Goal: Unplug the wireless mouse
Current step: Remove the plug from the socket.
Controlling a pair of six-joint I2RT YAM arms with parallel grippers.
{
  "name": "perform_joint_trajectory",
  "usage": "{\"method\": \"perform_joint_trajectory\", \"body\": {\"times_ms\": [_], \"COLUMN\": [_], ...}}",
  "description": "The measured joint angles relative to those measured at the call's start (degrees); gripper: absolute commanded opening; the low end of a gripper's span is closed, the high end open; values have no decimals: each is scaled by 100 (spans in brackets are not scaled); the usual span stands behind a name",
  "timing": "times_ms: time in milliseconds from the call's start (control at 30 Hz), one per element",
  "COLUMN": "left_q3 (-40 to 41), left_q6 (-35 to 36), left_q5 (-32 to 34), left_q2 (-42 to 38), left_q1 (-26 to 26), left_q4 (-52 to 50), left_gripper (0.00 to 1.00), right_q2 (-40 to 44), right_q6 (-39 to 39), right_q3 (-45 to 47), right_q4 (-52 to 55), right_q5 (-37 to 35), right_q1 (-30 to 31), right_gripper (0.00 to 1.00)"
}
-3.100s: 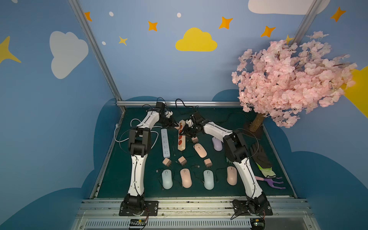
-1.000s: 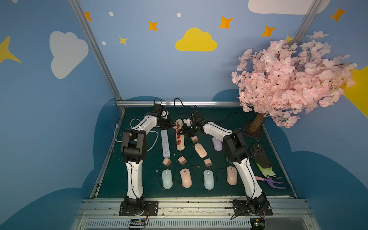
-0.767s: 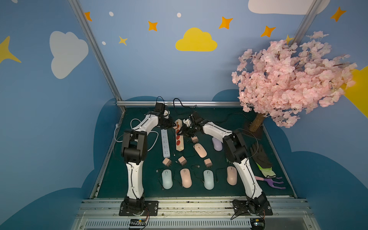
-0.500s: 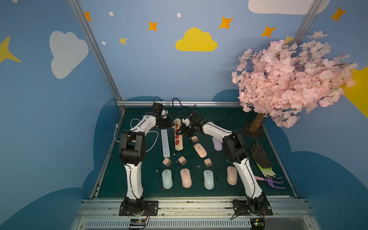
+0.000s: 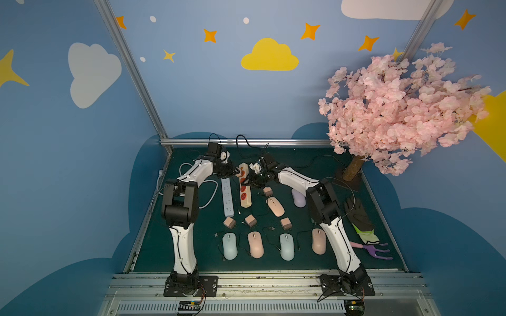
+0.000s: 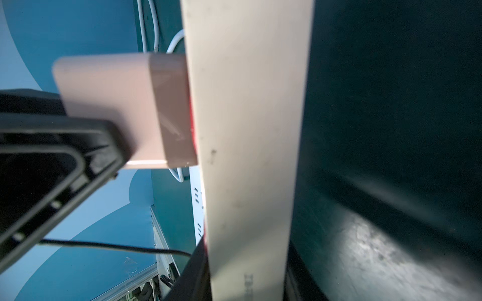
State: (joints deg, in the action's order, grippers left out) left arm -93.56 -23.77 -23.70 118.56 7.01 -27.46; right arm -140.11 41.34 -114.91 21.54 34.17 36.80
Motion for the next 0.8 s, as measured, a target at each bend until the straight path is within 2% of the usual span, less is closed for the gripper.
{"method": "perform_joint_trajectory", "body": {"times_ms": [100, 233, 300, 467, 800], "left_q3": [81, 76, 79, 282, 337], "left_q6": [31, 323, 348, 42, 33], "left_q5": [31, 555, 619, -175, -105], "left_q2": [-85, -236, -299, -533, -848], "left_q1": [-35, 144, 190, -186, -212], "left_q4": [46, -116, -114, 450, 435], "left_gripper": [4, 4, 4, 4, 4], "right_q2": [0, 0, 0, -68, -109], "right_q6": [-9, -4, 11, 103, 103], "right_q3": [-28, -28, -42, -35, -136], "right_q4": [-44, -72, -31, 323, 549], "right_q5": [26, 50, 31, -249, -319], "right_q1": [7, 44, 42, -83, -138], "right_gripper": [0, 0, 0, 0, 0]}}
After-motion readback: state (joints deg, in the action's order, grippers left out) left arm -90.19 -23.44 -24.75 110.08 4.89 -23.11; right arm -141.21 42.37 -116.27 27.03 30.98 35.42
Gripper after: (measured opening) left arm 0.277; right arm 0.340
